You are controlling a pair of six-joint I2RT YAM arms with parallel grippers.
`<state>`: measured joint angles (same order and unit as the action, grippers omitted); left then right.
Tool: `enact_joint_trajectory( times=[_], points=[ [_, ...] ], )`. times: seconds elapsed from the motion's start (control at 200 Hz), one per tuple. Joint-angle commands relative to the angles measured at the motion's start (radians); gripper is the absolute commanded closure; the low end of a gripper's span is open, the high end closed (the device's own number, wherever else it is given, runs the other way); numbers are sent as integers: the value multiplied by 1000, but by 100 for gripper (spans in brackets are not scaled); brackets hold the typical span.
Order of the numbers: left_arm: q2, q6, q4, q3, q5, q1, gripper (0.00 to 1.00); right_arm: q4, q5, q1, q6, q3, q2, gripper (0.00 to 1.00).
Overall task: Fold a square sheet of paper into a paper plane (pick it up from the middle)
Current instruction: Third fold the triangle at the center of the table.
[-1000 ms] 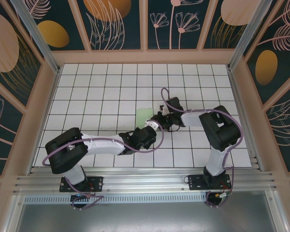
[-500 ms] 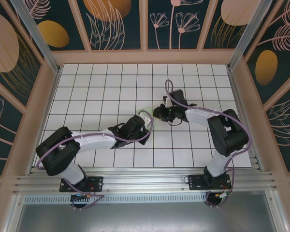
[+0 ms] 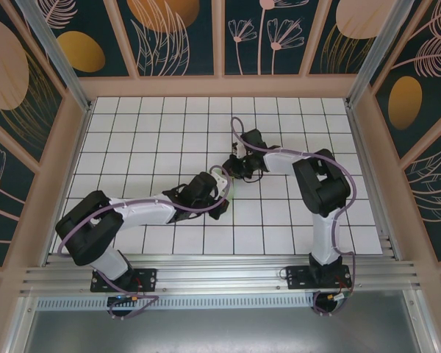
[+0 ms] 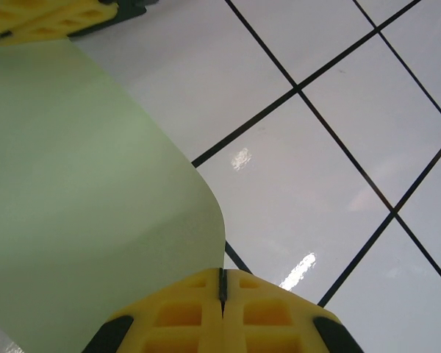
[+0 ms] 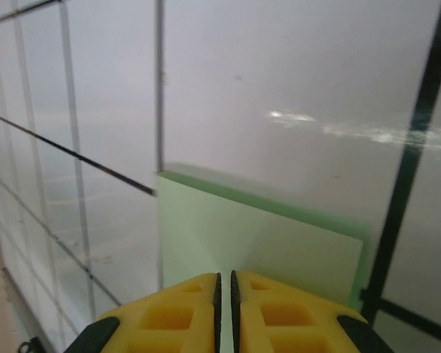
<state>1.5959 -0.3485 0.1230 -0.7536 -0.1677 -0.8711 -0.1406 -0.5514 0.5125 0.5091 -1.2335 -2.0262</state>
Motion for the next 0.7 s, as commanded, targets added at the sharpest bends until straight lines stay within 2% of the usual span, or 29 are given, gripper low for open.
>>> enact_joint_trajectory(
  times=[0.0, 0.31, 0.696],
  points=[
    [15, 10, -13, -28, -40, 24, 100, -106, 55, 10, -82, -53, -35, 85],
    [58, 22, -8, -39, -108, 93, 100, -137, 89, 12, -129, -51, -62, 85],
    [100, 64, -33, -70, -82, 137, 100, -133, 97, 14, -122, -40, -66, 85]
  ],
)
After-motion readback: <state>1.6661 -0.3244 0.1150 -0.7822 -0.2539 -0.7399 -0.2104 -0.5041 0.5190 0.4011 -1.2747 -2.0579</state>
